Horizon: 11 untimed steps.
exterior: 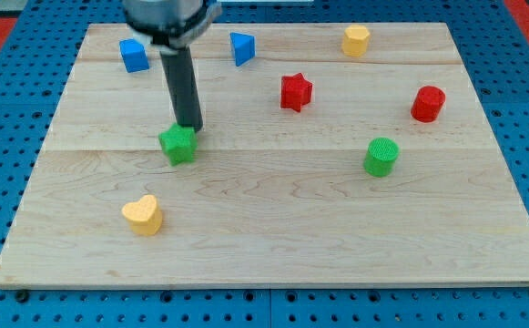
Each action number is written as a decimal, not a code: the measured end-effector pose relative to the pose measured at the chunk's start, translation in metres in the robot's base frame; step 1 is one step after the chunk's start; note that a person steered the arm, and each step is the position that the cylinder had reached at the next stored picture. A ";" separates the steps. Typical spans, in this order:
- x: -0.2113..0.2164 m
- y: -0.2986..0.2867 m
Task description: Locate the green circle below the blue cube
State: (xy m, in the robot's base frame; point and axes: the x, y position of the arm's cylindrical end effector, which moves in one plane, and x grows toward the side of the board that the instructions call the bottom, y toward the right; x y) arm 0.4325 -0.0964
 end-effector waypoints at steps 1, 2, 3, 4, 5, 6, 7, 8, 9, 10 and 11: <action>0.034 0.029; 0.069 0.086; 0.085 0.150; 0.083 0.218; 0.065 0.283; 0.030 0.262; 0.026 0.195; 0.010 0.129; -0.012 0.058; -0.024 0.027; -0.021 0.037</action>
State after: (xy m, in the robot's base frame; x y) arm 0.4111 -0.0592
